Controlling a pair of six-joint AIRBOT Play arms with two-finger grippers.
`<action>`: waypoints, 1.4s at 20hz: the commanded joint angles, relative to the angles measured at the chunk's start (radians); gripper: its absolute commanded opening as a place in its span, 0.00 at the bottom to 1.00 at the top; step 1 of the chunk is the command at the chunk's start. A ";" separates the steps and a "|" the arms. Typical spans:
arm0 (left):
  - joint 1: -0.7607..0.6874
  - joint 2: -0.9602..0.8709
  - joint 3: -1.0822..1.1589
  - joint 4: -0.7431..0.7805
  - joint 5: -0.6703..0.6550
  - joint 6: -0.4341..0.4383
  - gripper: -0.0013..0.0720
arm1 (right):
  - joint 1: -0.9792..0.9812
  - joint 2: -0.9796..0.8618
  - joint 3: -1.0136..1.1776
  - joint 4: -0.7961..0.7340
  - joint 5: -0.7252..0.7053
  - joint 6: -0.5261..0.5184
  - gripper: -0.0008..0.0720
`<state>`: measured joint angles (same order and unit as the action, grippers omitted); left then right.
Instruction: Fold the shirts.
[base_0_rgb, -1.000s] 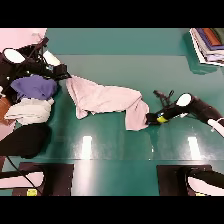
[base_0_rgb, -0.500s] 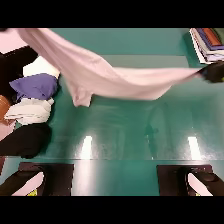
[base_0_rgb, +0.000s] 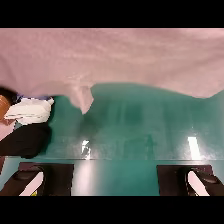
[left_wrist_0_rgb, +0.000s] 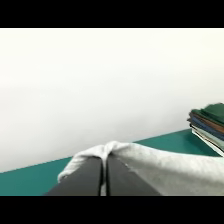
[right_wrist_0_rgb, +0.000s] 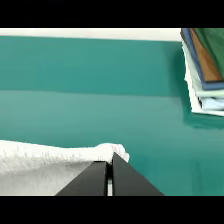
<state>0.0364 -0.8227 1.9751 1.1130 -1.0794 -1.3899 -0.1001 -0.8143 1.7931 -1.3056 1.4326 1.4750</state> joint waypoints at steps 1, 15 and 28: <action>0.000 -0.053 -0.035 0.006 -0.089 -0.023 0.04 | -0.013 -0.112 0.071 0.005 0.172 0.009 0.03; 0.000 -0.679 -0.576 0.006 0.103 0.035 0.05 | 0.156 -0.756 -0.281 0.006 -0.055 0.042 0.03; 0.117 -0.402 -0.975 0.039 -0.141 -0.007 0.66 | 0.058 -0.480 -0.524 0.188 0.017 -0.057 0.50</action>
<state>0.1413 -1.3258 1.1820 1.1393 -1.2240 -1.3678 -0.0257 -1.4014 1.4002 -1.1297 1.4654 1.4330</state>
